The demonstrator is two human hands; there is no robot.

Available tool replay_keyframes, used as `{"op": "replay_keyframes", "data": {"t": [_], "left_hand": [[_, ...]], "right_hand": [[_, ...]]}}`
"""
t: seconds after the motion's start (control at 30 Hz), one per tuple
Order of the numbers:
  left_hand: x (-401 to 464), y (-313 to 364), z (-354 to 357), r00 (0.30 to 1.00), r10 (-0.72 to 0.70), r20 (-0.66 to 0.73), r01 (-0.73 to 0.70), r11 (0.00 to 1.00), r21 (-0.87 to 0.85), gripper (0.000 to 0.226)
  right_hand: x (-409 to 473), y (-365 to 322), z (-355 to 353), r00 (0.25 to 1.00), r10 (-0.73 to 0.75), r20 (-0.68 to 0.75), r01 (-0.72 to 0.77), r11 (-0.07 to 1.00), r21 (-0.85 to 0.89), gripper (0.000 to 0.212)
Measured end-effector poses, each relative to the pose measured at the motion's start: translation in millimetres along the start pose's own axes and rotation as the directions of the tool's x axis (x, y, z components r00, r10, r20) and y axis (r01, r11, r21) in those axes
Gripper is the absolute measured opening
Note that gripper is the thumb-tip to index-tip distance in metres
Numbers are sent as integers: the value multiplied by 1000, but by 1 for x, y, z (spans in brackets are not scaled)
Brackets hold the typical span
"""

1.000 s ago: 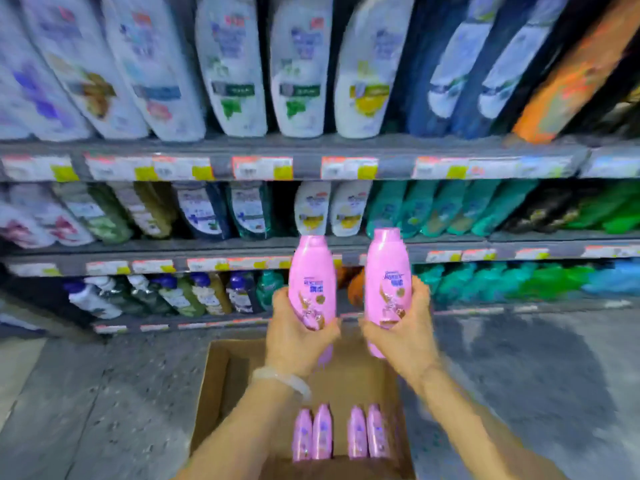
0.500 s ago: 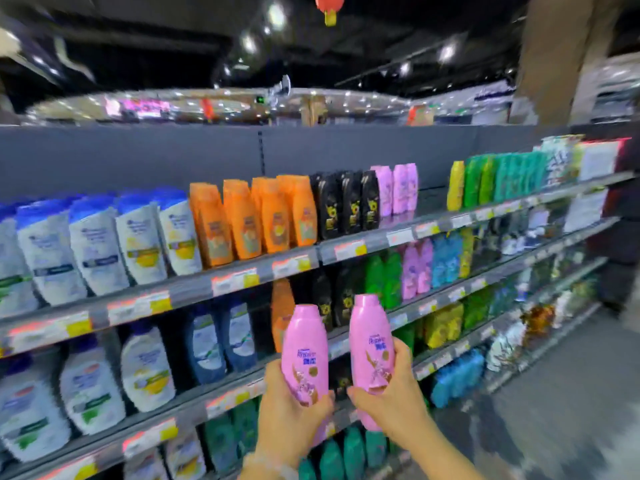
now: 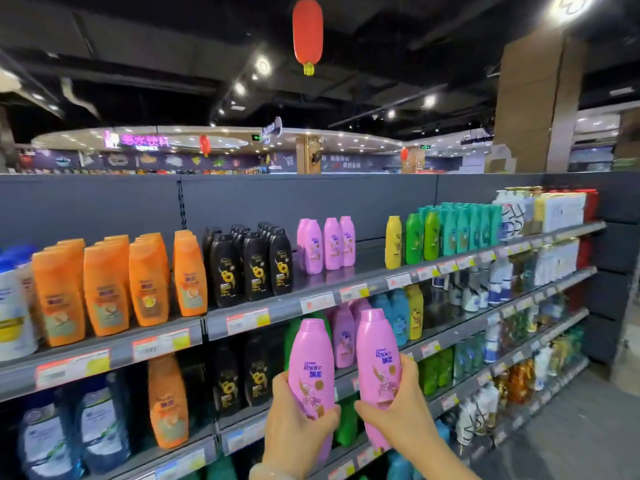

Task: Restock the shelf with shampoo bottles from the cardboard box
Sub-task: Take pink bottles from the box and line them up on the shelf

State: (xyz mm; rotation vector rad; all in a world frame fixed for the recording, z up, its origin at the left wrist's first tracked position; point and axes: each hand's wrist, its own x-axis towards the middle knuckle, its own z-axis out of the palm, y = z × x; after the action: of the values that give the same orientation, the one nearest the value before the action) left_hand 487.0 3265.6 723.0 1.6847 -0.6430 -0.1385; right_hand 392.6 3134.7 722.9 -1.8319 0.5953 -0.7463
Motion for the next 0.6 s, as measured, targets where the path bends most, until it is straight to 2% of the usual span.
{"op": "replay_keyframes", "data": {"t": [0.17, 0.33, 0.6], "left_hand": [[51, 0, 28, 997, 16, -81, -13, 999, 42, 59], [120, -5, 48, 989, 34, -144, -28, 999, 41, 57], [242, 10, 71, 970, 74, -232, -77, 997, -4, 56]], "right_hand": [[55, 20, -11, 998, 15, 62, -13, 1000, -22, 84], [139, 25, -11, 993, -30, 117, 29, 1000, 10, 79], [292, 3, -8, 979, -201, 25, 200, 979, 27, 77]]}}
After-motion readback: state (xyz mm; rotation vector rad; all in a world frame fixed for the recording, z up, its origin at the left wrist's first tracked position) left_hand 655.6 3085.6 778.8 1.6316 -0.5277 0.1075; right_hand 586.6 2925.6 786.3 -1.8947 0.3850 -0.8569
